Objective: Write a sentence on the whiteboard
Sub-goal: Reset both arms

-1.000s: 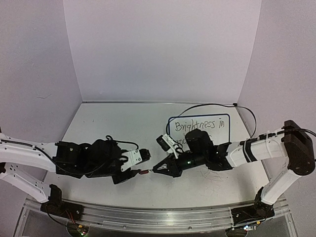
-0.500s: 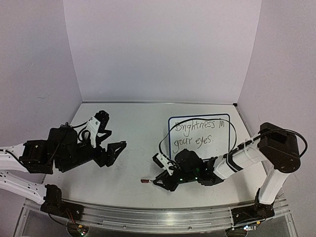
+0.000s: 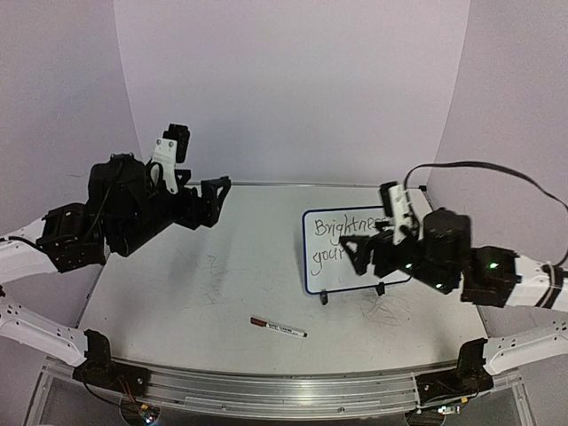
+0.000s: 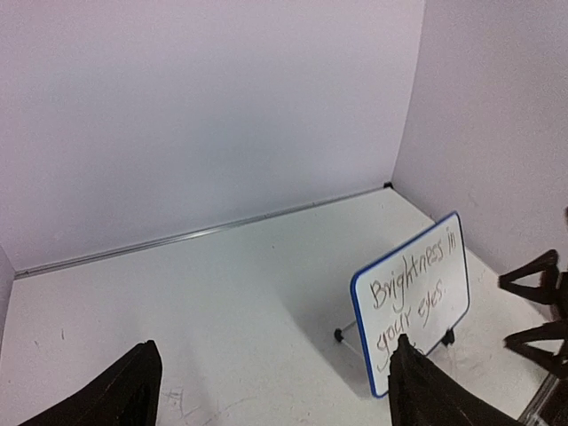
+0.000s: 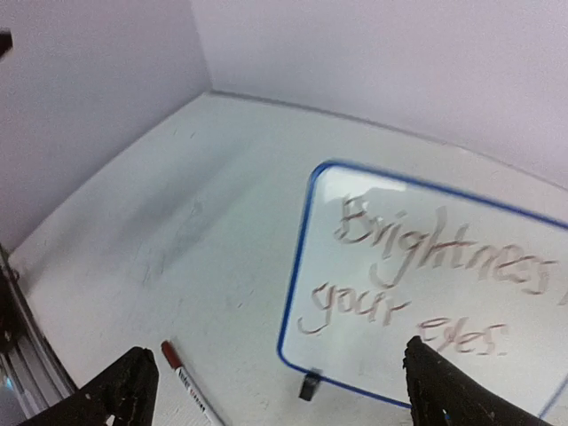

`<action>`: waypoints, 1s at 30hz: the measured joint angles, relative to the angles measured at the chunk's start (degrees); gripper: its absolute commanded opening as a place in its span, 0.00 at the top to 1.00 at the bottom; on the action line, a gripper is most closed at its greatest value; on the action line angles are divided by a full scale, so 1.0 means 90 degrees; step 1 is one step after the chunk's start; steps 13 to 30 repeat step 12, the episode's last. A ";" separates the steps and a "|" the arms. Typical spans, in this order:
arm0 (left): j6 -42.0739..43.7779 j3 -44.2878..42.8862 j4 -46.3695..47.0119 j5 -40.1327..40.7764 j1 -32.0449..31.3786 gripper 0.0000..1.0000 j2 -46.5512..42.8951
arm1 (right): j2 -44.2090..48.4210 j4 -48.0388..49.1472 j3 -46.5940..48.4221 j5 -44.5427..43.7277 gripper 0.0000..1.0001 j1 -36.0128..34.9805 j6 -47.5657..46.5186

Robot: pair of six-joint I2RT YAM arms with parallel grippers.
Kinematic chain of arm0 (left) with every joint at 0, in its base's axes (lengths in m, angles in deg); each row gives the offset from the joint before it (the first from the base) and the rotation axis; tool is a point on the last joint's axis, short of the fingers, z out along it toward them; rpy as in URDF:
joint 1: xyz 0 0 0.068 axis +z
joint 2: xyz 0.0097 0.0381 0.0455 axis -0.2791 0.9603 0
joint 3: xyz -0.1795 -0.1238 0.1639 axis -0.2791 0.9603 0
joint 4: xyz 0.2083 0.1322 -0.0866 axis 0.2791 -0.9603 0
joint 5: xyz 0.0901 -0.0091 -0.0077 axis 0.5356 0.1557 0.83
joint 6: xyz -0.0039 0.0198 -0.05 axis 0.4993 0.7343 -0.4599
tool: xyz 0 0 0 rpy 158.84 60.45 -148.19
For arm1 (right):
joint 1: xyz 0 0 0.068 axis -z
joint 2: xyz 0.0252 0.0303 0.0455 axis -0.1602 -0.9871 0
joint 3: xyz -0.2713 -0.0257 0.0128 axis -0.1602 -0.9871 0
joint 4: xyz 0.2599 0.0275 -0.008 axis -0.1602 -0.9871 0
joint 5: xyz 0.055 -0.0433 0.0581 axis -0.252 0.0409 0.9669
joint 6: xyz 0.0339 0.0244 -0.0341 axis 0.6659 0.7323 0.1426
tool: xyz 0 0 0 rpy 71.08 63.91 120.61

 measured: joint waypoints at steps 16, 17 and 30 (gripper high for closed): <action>0.0957 -0.2120 0.0255 0.0327 0.0237 0.01 0.0339 | 0.1482 -0.1248 0.2864 -0.3260 0.02 0.0022 -0.1149; 0.0957 -0.2120 0.0255 0.0327 0.0237 0.01 0.0339 | 0.1482 -0.1248 0.2864 -0.3260 0.02 0.0022 -0.1149; 0.0957 -0.2120 0.0255 0.0327 0.0237 0.01 0.0339 | 0.1482 -0.1248 0.2864 -0.3260 0.02 0.0022 -0.1149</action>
